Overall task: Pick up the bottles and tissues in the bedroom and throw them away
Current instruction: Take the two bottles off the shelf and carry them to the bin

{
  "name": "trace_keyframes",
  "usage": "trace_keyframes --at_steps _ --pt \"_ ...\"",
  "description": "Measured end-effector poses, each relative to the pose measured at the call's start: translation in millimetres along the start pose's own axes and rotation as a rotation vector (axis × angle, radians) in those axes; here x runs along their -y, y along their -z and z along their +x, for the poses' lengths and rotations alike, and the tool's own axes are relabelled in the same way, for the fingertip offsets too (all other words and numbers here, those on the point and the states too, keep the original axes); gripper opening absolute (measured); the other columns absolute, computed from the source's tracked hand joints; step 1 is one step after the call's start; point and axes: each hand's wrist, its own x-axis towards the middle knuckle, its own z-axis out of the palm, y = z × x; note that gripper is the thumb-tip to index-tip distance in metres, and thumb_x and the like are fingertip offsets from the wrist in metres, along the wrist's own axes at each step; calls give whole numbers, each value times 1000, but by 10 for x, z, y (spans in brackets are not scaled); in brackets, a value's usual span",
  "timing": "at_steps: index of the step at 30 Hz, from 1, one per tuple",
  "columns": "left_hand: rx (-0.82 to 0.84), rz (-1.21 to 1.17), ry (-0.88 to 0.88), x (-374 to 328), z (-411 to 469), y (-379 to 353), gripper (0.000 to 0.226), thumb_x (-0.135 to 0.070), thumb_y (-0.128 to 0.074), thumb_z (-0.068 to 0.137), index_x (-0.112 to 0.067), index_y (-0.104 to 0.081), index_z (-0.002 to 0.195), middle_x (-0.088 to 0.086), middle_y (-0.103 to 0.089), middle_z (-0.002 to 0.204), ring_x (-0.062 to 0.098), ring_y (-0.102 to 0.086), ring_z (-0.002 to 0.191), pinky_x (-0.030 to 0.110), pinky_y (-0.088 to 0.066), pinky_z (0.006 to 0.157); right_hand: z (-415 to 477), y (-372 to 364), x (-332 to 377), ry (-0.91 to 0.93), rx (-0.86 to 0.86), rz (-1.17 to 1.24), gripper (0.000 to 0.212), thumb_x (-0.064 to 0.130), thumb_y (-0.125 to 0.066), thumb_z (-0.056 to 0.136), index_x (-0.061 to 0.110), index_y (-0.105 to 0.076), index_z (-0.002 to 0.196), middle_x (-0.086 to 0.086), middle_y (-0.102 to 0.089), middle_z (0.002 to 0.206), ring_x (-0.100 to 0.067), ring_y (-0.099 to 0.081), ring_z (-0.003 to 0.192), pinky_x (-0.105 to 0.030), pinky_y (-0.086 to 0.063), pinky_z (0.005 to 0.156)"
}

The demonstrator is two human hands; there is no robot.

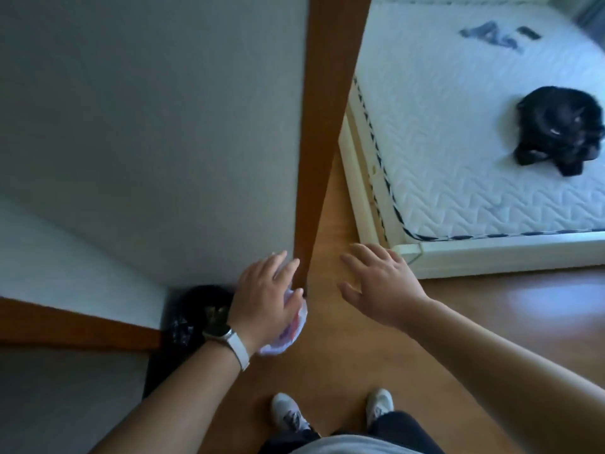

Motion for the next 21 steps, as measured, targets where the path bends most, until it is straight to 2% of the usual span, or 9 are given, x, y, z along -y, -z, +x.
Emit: trace_keyframes --at_steps 10,13,19,21 --pt "-15 118 -182 -1138 902 229 54 -50 -40 93 -23 -49 140 5 -50 144 25 -44 134 47 -40 107 -454 641 -1143 -143 -143 113 54 58 -39 92 29 -43 138 4 -43 144 -20 -31 137 -40 -27 109" --pt "-42 157 -243 -1630 1149 220 54 -50 -40 93 -22 -52 137 7 -53 141 26 -48 131 47 -41 105 -694 756 -1590 -159 -196 117 56 58 -34 90 26 -48 134 2 -47 139 -21 -35 134 -40 -29 108" --pt "-87 151 -331 -2741 1633 101 51 -48 -45 93 -24 -50 137 7 -50 143 27 -44 133 50 -38 107 -1267 997 -2672 -235 -269 92 56 58 -38 92 26 -45 138 1 -42 146 -20 -30 138 -39 -24 110" --pt "-113 134 -358 -3109 1780 34 50 -47 -47 91 -23 -52 134 7 -52 140 27 -45 131 48 -38 107 -1483 1047 -3022 -271 -305 75 55 57 -40 91 26 -47 136 1 -46 143 -21 -33 136 -40 -28 109"
